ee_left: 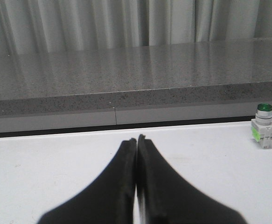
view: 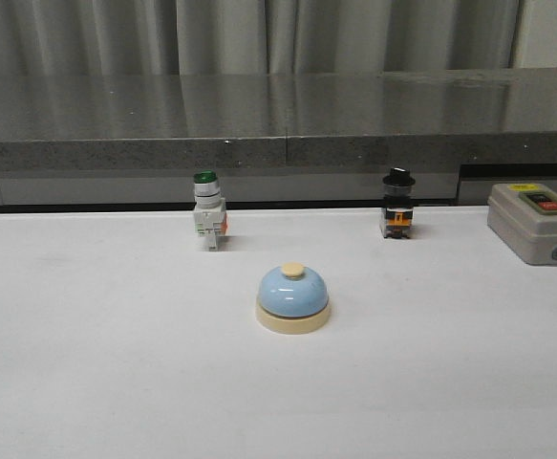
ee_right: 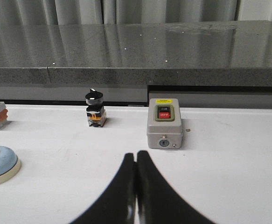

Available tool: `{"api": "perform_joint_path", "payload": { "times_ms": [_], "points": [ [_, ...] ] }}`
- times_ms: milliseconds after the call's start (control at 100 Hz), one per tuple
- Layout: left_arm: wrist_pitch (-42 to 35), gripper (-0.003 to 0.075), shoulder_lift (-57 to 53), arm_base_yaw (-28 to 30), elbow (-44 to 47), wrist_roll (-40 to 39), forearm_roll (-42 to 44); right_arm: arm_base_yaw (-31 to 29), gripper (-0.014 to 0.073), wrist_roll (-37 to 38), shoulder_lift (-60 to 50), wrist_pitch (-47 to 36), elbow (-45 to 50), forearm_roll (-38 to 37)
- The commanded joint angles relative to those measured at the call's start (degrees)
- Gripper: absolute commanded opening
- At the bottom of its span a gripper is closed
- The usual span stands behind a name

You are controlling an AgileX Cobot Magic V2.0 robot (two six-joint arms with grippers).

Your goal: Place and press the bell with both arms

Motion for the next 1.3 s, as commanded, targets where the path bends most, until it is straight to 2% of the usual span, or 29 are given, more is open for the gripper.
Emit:
{"api": "perform_joint_path", "payload": {
  "times_ms": [0, 220, 390, 520, 690, 1070, 1140, 1290],
  "points": [
    [-4.59, -0.0019, -1.60, 0.08, 2.39, -0.43, -0.45, -0.34, -0.0069, -0.47, -1.13, -4.81, -0.85, -0.47],
    [-4.59, -0.0019, -1.60, 0.08, 2.39, -0.43, -0.45, -0.34, -0.0069, -0.47, -1.13, -6.17, -0.85, -0.47],
    [-4.59, -0.0020, -1.60, 0.08, 2.39, -0.43, -0.45, -0.34, -0.0069, -0.47, -1.13, -13.14, -0.98, -0.47],
    [-4.59, -0.0019, -1.60, 0.08, 2.39, -0.43, -0.45, -0.34, -0.0069, -0.40, -0.48, -12.36, -3.39, -0.07],
    [-4.59, -0.0020, -1.60, 0.08, 2.39, -0.43, -0.45, -0.34, -0.0069, -0.40, 5.79, -3.54, -12.25, 2.36],
    [-4.59, -0.0019, -1.60, 0.08, 2.39, -0.43, -0.45, -0.34, -0.0069, -0.46, 37.61, 31.19, -41.60, 2.94],
    [-4.59, -0.0020, -1.60, 0.08, 2.39, -0.43, -0.45, -0.34, -0.0069, -0.46, 43.21, 33.28, -45.80, 3.07],
    [-4.59, -0.0020, -1.60, 0.08, 2.39, -0.43, -0.45, -0.34, -0.0069, -0.46, 52.07, 31.55, -51.03, 3.20]
  ]
}}
